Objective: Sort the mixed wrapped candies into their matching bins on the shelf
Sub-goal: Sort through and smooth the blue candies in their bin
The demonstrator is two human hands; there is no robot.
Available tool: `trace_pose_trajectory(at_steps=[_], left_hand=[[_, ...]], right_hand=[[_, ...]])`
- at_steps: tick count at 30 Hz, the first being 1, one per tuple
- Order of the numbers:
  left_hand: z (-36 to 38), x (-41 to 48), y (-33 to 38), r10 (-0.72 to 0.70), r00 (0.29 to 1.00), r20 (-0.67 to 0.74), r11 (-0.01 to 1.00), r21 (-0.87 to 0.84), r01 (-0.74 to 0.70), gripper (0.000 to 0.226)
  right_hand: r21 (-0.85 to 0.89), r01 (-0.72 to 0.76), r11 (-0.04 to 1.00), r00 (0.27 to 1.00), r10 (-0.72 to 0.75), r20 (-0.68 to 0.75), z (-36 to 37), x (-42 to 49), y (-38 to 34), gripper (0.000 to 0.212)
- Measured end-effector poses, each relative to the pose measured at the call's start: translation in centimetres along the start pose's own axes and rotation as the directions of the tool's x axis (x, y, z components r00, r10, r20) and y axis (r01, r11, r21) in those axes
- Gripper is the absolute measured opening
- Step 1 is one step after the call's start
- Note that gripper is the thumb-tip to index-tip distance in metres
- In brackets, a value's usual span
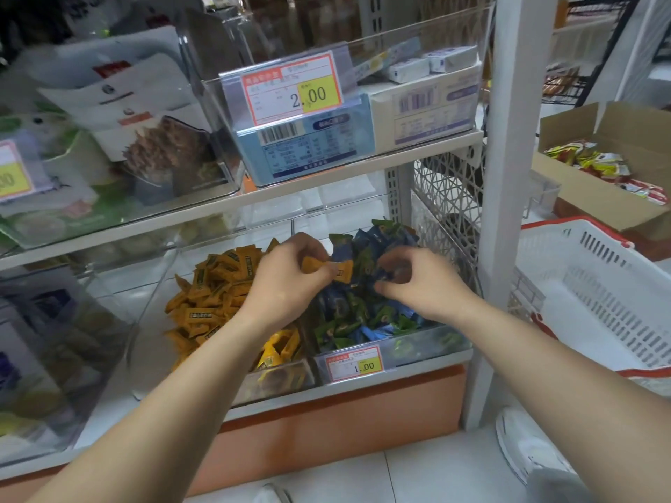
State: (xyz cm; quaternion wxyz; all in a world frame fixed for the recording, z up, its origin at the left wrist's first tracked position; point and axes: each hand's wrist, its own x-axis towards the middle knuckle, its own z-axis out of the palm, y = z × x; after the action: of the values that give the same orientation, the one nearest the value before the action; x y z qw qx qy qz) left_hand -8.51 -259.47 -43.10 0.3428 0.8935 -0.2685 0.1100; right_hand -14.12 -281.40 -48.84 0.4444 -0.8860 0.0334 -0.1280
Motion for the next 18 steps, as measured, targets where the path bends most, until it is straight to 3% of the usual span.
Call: trace_pose_trajectory(at_steps=[3,6,9,13,15,18], left_hand=[[-3.3,-1.8,-2.7,-0.001,1.0,-0.021,0.986,0.167,0.004,0.011],[-5.1,-3.6,-5.3,-0.071,0.993,0.091,0.922,0.385,0.031,0.004],[-5.7,-4.2,-6.1,-0.128,0.98,0.152,0.855,0.518,0.031,0.012],[-5.4,-1.7,-2.8,0.002,0.997,0.081,0.899,0.437,-0.038,0.022],[-3.7,0.8,-0.4,0.04,0.984,0.174,0.929,0.355,-0.101,0.024],[1.3,5.6,1.9,0.046,0.945,0.324,0.957,0.257,-0.134,0.014]], right_hand=[[-0.142,0.024,0.99,0.999,-0.02,0.028,0.6,-0.1,0.1,0.037],[-0.323,0.044,0.945,0.993,-0.007,0.114,1.1,-0.4,0.0,0.048],[-0.504,0.043,0.863,0.988,0.039,0.15,1.4,-0.8,0.1,0.053],[-0.638,0.021,0.77,0.997,0.032,0.071,0.9,-0.6,0.7,0.077],[-0.599,-0.059,0.798,0.978,0.168,0.126,0.8,-0.2,1.2,0.092],[-0.549,-0.14,0.824,0.904,0.332,0.268,1.0,0.5,1.8,0.093]])
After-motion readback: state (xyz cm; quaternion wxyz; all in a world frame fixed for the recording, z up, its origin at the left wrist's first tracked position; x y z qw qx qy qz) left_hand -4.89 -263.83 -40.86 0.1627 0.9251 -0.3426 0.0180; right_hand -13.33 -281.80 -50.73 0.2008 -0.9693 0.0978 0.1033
